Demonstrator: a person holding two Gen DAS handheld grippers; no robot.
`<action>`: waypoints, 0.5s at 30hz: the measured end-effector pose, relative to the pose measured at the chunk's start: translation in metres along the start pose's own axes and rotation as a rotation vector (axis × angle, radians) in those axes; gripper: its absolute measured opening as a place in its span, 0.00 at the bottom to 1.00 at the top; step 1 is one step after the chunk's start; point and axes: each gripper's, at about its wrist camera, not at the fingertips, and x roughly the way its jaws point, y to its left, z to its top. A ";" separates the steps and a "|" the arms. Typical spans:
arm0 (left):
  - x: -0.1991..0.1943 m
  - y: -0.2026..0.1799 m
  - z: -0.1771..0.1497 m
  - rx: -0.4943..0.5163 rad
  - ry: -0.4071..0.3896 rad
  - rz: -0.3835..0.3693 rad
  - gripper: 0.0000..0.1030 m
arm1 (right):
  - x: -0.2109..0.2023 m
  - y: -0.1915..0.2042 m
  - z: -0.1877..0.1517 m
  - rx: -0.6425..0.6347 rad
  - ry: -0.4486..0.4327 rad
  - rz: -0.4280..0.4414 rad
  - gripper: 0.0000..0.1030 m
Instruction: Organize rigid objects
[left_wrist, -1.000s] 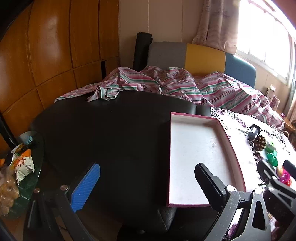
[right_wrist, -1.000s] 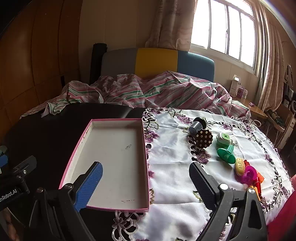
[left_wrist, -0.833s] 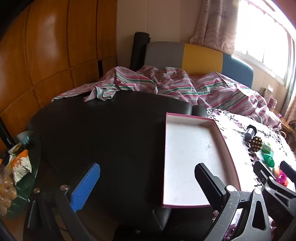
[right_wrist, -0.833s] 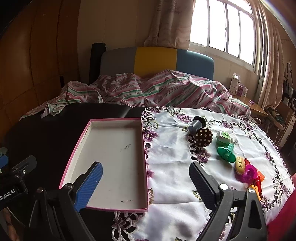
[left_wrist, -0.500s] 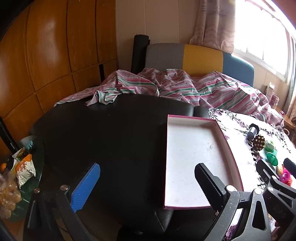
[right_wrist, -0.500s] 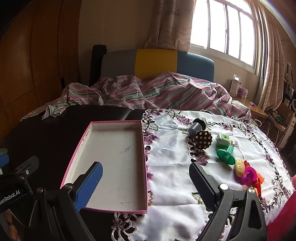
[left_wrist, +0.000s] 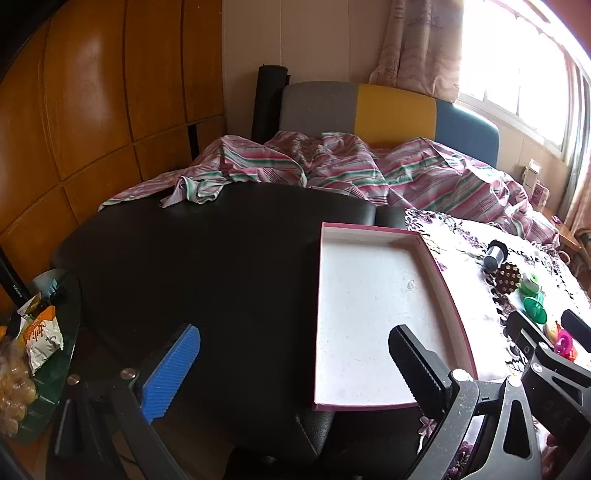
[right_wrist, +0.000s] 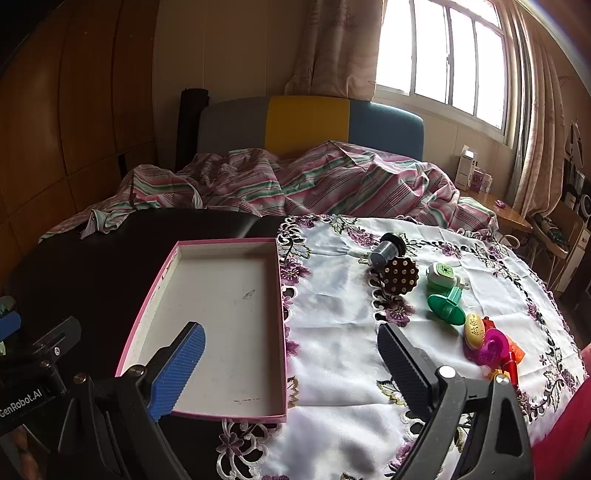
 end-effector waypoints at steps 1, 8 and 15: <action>-0.001 0.000 0.000 0.000 -0.005 -0.002 1.00 | 0.000 0.000 0.001 -0.001 -0.002 0.002 0.94; -0.002 0.000 0.002 0.003 -0.007 -0.008 1.00 | 0.001 -0.003 0.001 -0.001 0.010 0.000 0.94; -0.001 -0.001 0.002 0.010 0.000 -0.027 1.00 | 0.000 -0.002 0.004 -0.010 0.010 0.001 0.94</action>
